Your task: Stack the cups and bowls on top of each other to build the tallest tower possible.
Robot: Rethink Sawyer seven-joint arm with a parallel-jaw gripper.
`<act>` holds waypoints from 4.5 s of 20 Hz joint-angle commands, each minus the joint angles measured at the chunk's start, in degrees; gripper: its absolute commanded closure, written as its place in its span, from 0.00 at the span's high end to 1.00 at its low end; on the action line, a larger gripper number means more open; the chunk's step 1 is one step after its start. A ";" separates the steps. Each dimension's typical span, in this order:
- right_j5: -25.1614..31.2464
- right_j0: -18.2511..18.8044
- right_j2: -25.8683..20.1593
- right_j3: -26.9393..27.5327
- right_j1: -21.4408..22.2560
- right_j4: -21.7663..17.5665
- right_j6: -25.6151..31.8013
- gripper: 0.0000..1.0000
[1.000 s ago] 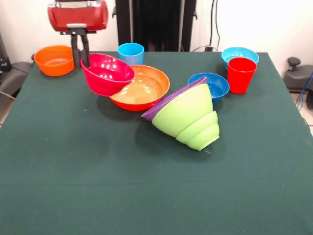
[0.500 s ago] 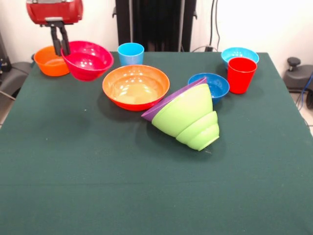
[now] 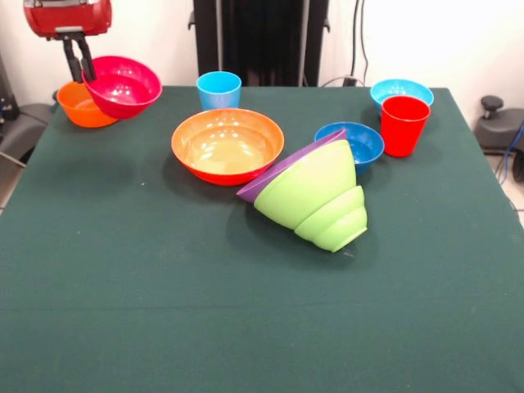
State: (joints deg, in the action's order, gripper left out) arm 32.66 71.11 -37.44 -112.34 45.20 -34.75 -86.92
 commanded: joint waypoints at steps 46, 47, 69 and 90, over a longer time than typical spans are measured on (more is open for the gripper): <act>1.64 2.22 -13.90 -0.65 -2.82 -12.67 12.69 1.00; 1.65 2.23 -13.90 -0.59 -2.87 -12.68 12.69 1.00; -3.47 6.49 -25.37 -5.46 -1.83 -0.41 4.78 1.00; -1.06 1.12 -17.48 -4.62 -5.76 -6.41 4.78 1.00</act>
State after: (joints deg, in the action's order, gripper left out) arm 25.72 76.99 -60.37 -116.10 44.49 -35.55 -86.86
